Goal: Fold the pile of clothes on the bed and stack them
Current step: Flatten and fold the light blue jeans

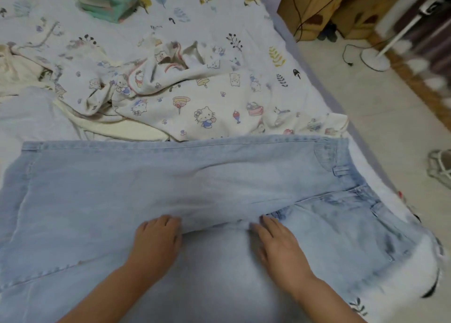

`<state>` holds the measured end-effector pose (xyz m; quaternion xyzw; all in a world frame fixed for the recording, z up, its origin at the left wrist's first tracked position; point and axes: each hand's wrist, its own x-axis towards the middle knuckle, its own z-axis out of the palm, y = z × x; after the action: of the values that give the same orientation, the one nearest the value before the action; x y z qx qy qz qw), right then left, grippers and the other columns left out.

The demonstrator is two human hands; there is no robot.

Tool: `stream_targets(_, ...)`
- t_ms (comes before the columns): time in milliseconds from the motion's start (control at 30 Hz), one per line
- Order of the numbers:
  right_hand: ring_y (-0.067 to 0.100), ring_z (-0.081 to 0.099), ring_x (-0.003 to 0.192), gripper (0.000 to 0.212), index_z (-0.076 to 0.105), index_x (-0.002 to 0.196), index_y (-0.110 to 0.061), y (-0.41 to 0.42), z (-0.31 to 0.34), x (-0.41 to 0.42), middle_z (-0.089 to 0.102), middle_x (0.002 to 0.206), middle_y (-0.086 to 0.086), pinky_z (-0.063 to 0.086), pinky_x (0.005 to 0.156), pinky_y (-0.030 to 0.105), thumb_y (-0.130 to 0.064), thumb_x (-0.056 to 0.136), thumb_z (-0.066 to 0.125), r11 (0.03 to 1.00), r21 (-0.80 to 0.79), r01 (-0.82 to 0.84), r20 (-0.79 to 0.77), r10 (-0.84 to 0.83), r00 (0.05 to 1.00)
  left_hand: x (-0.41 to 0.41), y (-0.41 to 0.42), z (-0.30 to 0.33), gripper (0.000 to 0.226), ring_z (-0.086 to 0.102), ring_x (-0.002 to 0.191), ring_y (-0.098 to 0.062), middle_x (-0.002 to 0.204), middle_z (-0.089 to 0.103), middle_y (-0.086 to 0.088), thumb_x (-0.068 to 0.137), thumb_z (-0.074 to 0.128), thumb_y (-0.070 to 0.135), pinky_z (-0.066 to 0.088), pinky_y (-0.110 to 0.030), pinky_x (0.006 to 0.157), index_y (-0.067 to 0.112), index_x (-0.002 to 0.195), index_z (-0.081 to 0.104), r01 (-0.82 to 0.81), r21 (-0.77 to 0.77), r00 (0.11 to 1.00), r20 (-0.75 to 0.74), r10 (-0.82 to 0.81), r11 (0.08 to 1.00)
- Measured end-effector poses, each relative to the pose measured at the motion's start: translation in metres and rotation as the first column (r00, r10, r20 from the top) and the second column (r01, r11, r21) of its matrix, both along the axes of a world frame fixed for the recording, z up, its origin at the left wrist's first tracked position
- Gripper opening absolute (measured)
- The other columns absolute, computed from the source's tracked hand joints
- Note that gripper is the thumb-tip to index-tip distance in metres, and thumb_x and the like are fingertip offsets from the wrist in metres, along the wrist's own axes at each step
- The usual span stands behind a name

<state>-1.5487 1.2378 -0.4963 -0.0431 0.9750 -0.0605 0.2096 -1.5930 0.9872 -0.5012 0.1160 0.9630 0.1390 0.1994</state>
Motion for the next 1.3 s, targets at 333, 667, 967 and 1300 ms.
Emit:
stream_targets(333,0.026,-0.004,0.145,0.067,0.009,0.149,-0.023,0.148,0.002,0.025,-0.002,0.157,0.007,0.007,0.116,0.042,-0.002,0.091,0.035,0.963,0.235,0.133,0.148,-0.171,0.974,0.028,0.17,-0.011,0.032,0.048,0.118,-0.017,0.128,0.054,0.002,0.094,0.038,0.026,0.031,-0.023,0.095,0.024,0.123,0.051,0.172,0.121,0.982,0.052,-0.179,0.978)
stream_targets(667,0.027,-0.045,0.126,0.082,-0.012,0.148,-0.021,0.259,0.001,0.037,-0.03,0.151,0.004,-0.01,0.108,0.06,-0.006,0.092,0.045,0.9,0.262,-0.348,0.403,0.225,0.887,0.062,0.308,-0.05,0.033,0.045,0.117,-0.017,0.126,0.051,-0.002,0.09,0.037,0.02,0.033,-0.025,0.096,0.019,0.117,0.055,0.241,0.126,0.961,0.112,-0.255,0.962)
stream_targets(967,0.015,0.065,0.068,0.025,0.064,0.07,-0.02,0.278,0.018,0.008,0.064,0.072,-0.002,0.042,0.047,0.021,-0.021,0.052,0.082,0.93,0.063,-0.361,0.16,0.348,0.924,0.065,0.333,-0.036,0.061,0.043,0.12,-0.019,0.126,0.051,0.001,0.079,0.044,0.069,0.034,-0.028,0.101,0.023,0.118,0.052,0.227,0.151,0.899,0.346,-0.267,0.962)
stream_targets(1300,0.017,0.054,0.084,0.003,0.049,0.087,-0.03,0.294,0.063,-0.082,0.06,0.093,-0.006,0.037,0.067,0.028,-0.029,0.087,0.051,0.974,0.029,-0.227,0.096,0.223,0.97,-0.03,0.252,0.032,0.035,0.051,0.06,0.005,0.054,0.049,0.014,0.08,0.067,0.007,0.032,-0.012,0.057,0.021,0.053,0.048,-0.129,0.294,0.963,0.265,0.049,0.947)
